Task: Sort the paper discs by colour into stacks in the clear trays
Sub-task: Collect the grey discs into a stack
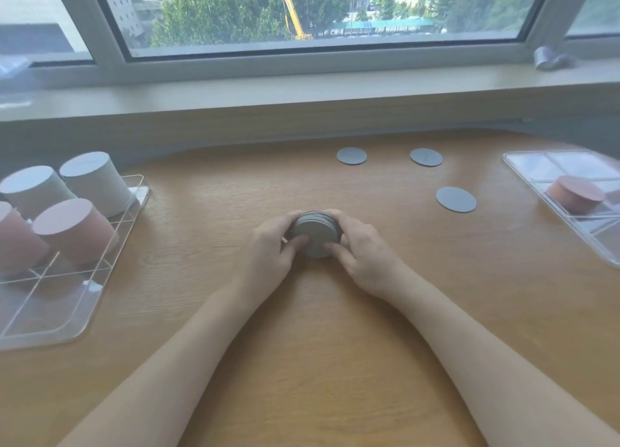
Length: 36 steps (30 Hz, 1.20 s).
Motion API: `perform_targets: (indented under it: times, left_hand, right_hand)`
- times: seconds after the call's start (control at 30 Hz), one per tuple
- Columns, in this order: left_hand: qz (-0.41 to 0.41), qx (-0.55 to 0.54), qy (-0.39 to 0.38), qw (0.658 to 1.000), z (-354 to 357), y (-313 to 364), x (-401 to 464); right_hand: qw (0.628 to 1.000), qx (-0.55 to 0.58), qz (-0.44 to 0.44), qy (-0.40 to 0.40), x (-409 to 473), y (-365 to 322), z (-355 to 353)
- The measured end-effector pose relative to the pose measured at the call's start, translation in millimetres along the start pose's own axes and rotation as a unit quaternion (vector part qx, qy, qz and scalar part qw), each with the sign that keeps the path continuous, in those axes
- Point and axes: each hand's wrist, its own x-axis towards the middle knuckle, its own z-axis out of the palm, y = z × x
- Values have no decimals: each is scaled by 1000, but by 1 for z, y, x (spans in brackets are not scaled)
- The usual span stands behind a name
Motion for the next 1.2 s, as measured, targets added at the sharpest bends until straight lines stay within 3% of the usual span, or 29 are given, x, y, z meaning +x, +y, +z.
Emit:
perform_targets:
  times: [0.13, 0.33, 0.43, 0.53, 0.63, 0.77, 1.1, 1.2]
  left_hand:
    - [-2, -27, -49, 998, 4, 7, -3]
    - [-3, -36, -56, 998, 2, 10, -3]
    - [-18, -47, -54, 997, 1, 11, -4]
    - [-24, -56, -48, 997, 1, 9, -4]
    - [-23, -65, -43, 997, 2, 7, -4]
    - [-27, -75, -39, 996, 3, 5, -2]
    - [-15, -78, -32, 996, 4, 6, -3]
    - [-16, -73, -28, 997, 4, 1, -2]
  right_hand:
    - [999, -16, -23, 35, -4, 1, 0]
    - [998, -56, -29, -7, -1, 12, -13]
    - [992, -66, 59, 92, 4, 37, -34]
    - [939, -202, 192, 201, 5, 74, -60]
    - [881, -291, 321, 188, 1, 104, -84]
    - [870, -272, 394, 122, -5, 129, -99]
    - [859, -406, 280, 139, -8, 113, -93]
    - [869, -396, 234, 184, -6, 93, -88]
